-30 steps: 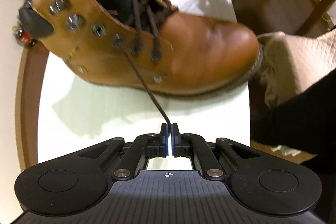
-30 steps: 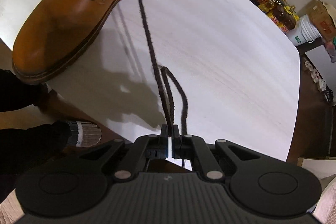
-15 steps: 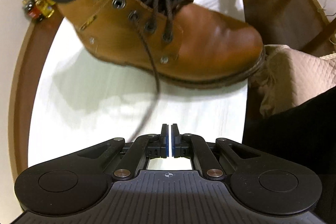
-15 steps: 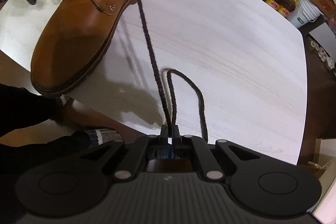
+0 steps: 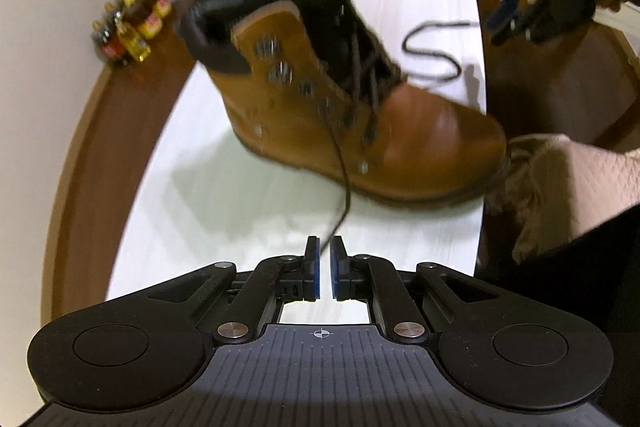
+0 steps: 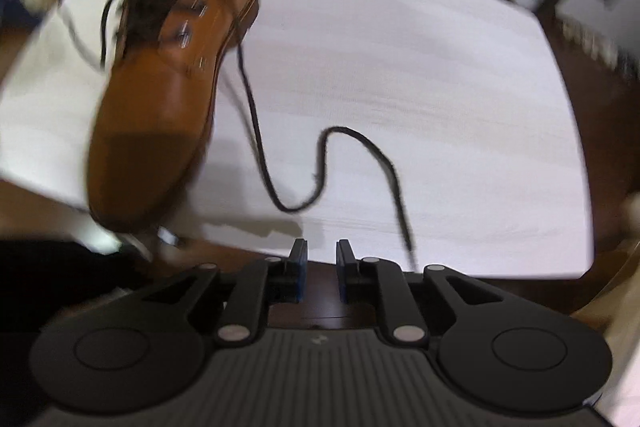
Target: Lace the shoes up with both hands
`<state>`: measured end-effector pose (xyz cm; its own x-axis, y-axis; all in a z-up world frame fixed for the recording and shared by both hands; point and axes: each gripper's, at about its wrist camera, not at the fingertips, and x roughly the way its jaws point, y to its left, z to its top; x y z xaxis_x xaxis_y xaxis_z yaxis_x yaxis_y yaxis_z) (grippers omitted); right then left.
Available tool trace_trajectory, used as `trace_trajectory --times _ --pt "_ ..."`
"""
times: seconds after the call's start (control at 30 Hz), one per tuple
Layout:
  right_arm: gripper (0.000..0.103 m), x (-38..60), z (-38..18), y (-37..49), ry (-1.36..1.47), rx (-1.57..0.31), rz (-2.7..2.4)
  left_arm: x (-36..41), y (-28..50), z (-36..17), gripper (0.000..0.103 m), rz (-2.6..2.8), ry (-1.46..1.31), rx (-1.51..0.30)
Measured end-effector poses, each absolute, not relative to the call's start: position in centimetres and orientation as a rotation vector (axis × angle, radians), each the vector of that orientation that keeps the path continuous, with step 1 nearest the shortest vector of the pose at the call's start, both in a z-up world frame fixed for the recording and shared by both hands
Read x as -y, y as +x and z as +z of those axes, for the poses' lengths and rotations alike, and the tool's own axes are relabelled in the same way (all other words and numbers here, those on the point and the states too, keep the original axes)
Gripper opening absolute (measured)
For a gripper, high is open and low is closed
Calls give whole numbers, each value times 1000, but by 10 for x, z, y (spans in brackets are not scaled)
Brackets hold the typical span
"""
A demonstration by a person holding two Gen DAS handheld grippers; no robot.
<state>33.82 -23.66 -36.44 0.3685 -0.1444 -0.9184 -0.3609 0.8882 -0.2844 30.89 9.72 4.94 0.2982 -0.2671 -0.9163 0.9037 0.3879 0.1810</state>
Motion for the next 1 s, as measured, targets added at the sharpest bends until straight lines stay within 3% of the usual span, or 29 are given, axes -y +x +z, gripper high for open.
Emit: trace_trajectory --times 0.43,0.67,0.73,0.87,1.0 --pt "17 275 -382 384 -536 -1189 198 -66 285 30 7 -926 847 -966" --pt "16 291 -389 389 -397 -1201 198 -53 286 31 7 -917 776 -963" --pt "3 299 -387 388 -320 -1214 182 -49 287 32 7 -917 747 -964" --pt "3 314 -381 386 -78 -1240 145 -38 292 39 7 -945 653 -978" --pt "3 344 -369 370 636 -1194 87 -28 299 47 9 -982 538 -997"
